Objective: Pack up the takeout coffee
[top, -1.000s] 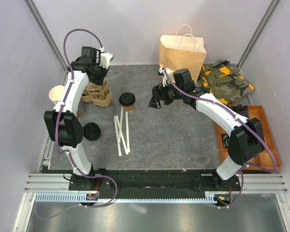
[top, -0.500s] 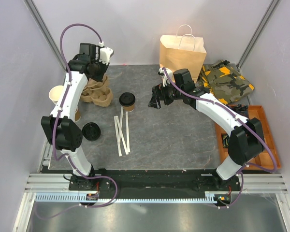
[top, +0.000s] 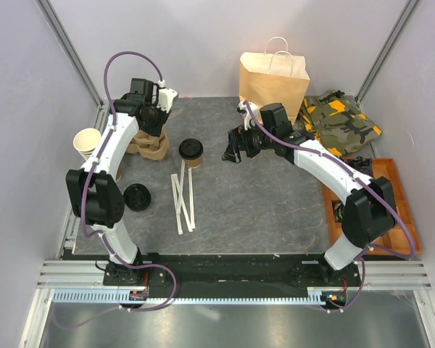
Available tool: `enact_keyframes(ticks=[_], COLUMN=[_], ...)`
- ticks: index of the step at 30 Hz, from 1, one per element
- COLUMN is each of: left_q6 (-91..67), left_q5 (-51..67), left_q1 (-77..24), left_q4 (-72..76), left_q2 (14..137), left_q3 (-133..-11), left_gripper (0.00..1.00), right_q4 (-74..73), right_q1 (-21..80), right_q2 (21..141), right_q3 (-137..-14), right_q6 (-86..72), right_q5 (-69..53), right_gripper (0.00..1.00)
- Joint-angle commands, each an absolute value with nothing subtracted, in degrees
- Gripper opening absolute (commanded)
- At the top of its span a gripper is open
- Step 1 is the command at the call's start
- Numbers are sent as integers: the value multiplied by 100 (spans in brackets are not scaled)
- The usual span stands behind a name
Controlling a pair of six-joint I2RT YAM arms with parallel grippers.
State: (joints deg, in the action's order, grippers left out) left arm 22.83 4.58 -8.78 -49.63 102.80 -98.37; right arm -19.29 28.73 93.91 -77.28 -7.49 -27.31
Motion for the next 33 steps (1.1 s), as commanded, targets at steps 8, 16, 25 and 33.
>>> enact_keyframes(ticks=[8, 16, 25, 33], left_q6=[2206, 2153, 2118, 2153], left_q5=[554, 457, 343, 404], left_q1=[-993, -1011, -984, -967], left_q4=[-4667, -4641, -4500, -4500], left_q2=[9879, 9773, 9765, 9782], left_q3=[-10037, -10072, -10081, -10037], left_gripper=[2, 2, 2, 2], right_q4=[-1267, 1140, 1678, 2188], right_q1=[2865, 3189, 3735, 3876], right_q2=[9694, 10932, 12506, 12990], right_q3=[-8208, -9122, -10248, -10608], right_q6=[-1361, -4312, -4957, -5264], right_q5=[-3322, -3191, -2417, -2347], right_gripper=[98, 94, 83, 81])
